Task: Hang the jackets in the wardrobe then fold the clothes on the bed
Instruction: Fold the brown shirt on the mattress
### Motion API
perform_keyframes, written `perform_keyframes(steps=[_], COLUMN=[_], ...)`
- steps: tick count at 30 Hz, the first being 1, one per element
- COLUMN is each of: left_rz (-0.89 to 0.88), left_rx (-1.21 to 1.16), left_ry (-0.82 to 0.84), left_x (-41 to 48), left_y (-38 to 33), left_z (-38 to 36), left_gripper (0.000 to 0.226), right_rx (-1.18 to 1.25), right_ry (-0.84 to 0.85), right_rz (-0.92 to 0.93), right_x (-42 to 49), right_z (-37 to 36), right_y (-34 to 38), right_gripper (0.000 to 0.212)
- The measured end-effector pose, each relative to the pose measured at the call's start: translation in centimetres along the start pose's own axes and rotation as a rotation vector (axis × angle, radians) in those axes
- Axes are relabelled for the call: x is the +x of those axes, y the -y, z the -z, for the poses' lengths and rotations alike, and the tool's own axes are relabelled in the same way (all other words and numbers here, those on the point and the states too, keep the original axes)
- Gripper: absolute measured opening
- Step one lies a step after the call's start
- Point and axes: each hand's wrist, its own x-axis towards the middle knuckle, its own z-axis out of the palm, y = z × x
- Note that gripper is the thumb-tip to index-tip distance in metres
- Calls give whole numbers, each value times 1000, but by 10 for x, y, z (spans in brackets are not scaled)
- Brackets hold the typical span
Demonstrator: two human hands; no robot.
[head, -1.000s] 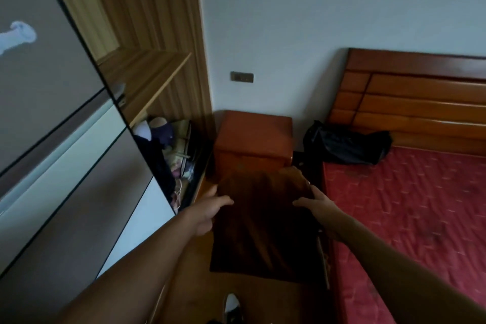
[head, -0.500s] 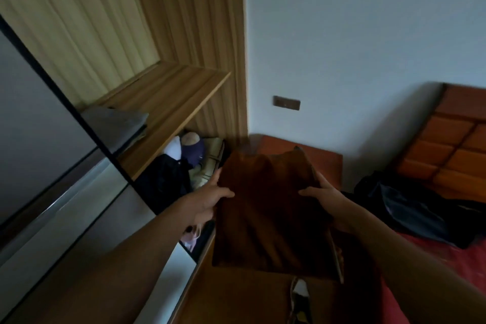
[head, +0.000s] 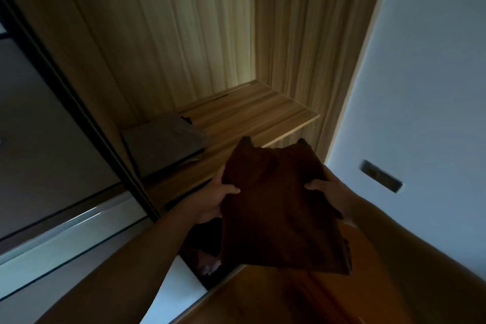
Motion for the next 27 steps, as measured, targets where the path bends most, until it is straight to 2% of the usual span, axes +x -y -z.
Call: perform_keyframes(steps=[3, 11, 20, 25, 27], left_rz=[-27, -67, -39, -135, -196], left_rx=[-35, -118, -183, -260, -289], left_ry=[-63, -121, -228, -390, -462], left_x=[27, 106, 175, 208, 223], left_y=[-15, -64, -109, -138, -153], left_z=[11, 44, 84, 114, 129], left_gripper=[85, 86, 81, 77, 76], right_rx=[-24, -161, -231, -277, -297], right_ry=[64, 67, 155, 264, 255], right_rz=[-11, 25, 41, 89, 122], right_x=[48, 154, 293, 369, 404], right_z=[1, 0, -12, -39, -48], right_y=[23, 70, 107, 144, 160], right_gripper=[61, 79, 63, 45, 45])
